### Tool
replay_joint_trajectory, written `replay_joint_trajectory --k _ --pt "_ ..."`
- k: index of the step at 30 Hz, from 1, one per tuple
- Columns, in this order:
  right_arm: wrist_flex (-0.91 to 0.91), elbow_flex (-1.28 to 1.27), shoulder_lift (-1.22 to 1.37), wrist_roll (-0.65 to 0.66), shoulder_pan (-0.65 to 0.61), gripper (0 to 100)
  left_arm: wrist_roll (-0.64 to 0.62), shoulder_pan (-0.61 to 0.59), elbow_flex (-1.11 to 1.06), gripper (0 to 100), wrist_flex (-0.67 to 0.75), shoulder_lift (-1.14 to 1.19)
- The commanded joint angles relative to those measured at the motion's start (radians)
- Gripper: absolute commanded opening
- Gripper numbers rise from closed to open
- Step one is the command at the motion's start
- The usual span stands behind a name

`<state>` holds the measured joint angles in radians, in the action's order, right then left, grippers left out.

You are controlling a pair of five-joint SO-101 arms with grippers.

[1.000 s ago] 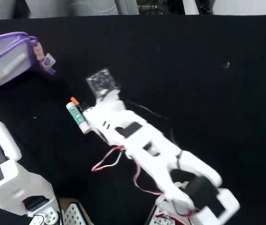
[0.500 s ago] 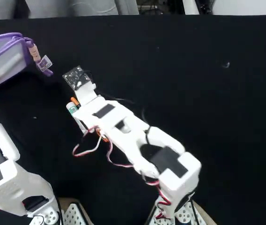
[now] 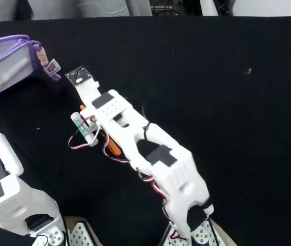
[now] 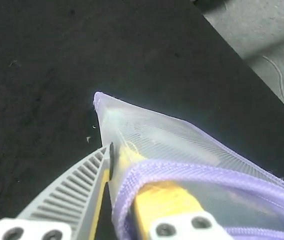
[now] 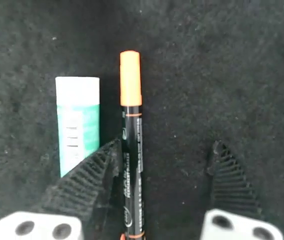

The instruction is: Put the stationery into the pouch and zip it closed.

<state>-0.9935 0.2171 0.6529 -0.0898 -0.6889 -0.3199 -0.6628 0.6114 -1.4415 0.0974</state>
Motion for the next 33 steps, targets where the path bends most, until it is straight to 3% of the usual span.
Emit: replay_joint_trajectory --k 1,4,9,18,27,33 --pt "-0.118 0.171 0.054 0.002 0.02 26.9 -0.008 0.013 0.033 3 0.031 -0.009" --pt "-0.199 0.286 0.124 0.003 0.02 24.0 -0.009 0.013 0.031 3 0.031 -0.009" --pt "-0.313 0.446 0.216 0.011 0.02 1.5 -0.009 0.015 0.031 3 0.031 -0.009" --pt "-0.465 0.627 0.252 0.012 0.041 1.1 -0.008 0.056 0.031 3 0.023 -0.011" --pt "-0.763 1.066 0.254 0.012 0.216 1.1 -0.006 0.162 0.041 3 -0.021 -0.02" --pt "-0.775 1.199 0.24 0.023 0.338 1.1 -0.006 0.252 0.053 3 -0.063 -0.021"
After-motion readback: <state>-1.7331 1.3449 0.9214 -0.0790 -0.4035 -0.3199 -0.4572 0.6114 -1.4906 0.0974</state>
